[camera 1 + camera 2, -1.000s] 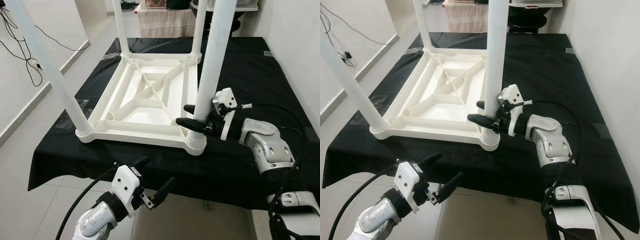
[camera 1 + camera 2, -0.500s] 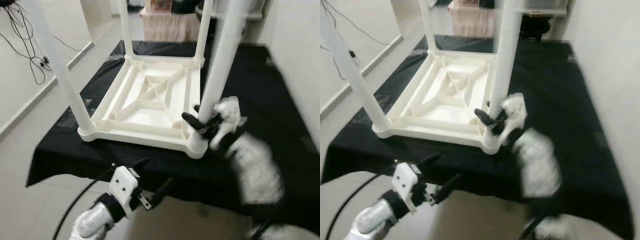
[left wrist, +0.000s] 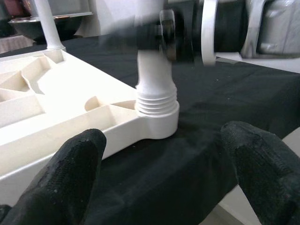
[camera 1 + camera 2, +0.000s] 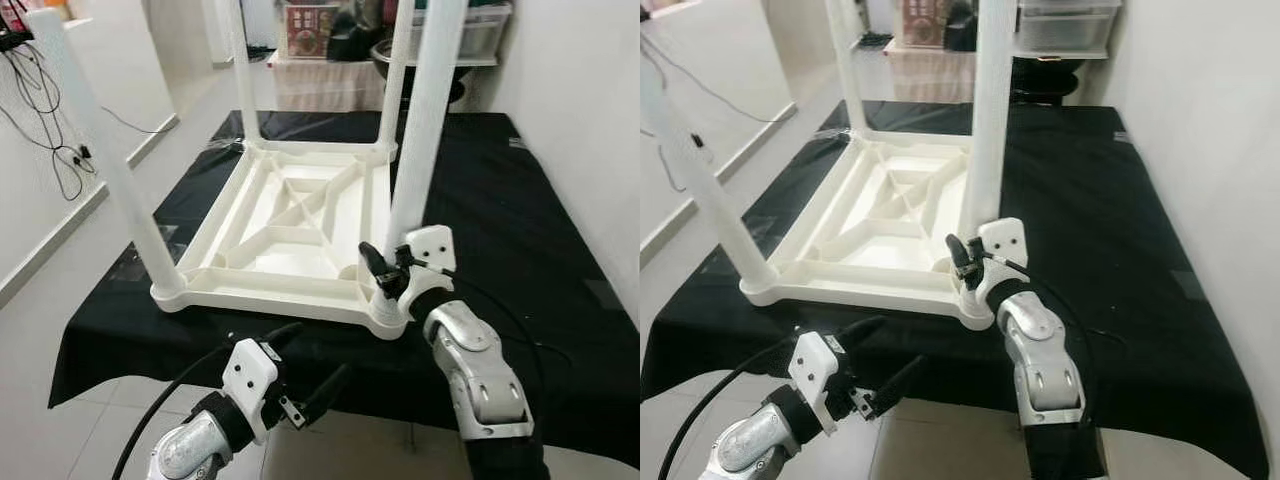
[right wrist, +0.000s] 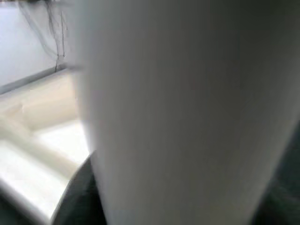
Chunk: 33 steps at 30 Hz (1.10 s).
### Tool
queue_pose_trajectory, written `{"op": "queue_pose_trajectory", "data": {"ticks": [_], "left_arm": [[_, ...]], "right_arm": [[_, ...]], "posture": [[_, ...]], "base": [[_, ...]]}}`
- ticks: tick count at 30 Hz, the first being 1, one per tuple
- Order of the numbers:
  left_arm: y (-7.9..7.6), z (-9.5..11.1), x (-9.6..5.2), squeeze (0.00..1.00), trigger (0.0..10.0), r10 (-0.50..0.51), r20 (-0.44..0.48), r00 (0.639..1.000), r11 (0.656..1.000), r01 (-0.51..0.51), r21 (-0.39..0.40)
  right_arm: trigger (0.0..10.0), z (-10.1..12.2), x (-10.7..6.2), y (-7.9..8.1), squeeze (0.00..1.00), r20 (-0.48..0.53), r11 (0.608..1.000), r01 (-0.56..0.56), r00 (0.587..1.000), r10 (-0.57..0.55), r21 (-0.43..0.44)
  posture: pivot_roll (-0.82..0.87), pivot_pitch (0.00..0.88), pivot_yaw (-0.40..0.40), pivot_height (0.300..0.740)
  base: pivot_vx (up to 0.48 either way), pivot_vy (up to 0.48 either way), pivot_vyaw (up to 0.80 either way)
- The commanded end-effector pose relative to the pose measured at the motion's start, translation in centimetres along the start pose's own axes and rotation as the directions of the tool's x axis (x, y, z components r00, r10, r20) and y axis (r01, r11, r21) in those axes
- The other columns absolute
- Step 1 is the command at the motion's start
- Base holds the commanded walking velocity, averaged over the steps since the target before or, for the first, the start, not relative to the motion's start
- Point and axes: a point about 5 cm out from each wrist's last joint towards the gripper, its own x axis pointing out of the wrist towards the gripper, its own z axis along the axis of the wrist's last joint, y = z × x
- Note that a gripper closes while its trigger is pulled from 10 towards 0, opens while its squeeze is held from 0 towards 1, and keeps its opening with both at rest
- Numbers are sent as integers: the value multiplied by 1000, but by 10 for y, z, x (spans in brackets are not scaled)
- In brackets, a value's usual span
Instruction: Building children table
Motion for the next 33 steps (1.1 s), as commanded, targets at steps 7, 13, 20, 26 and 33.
{"op": "queue_pose_trajectory", "data": {"ticks": [7, 13, 20, 26, 33], "left_arm": [[-1, -1, 1, 0, 10000, -1, 7, 1000, 1000, 1, -9], [-2, 1, 1, 0, 10000, 7, 11, 1000, 1000, -6, -9], [-3, 2, 1, 0, 10000, 10, 11, 1000, 1000, -10, -10], [-4, 2, 0, 0, 10000, 8, 11, 1000, 1000, -8, -12], [-4, 3, 1, 0, 10000, 7, 11, 1000, 1000, -7, -14]], "right_arm": [[10000, 19, 3, 13, 0, 37, 841, -534, 842, 539, -92], [10000, 21, 9, 4, 0, -13, 739, -667, 743, 669, -101], [9961, 26, 18, -3, 0, -5, 699, -710, 702, 713, -82], [0, 31, 22, -8, 0, 15, 686, -723, 687, 726, -81], [0, 30, 23, -14, 0, 17, 698, -710, 700, 714, -88]], "posture": [[-66, 127, 21, 740], [-53, 132, 13, 740], [-47, 138, 12, 740], [-50, 142, 14, 740], [-52, 145, 17, 740]], "base": [[0, 0, 0], [0, 0, 0], [0, 0, 0], [0, 0, 0], [0, 0, 0]]}}
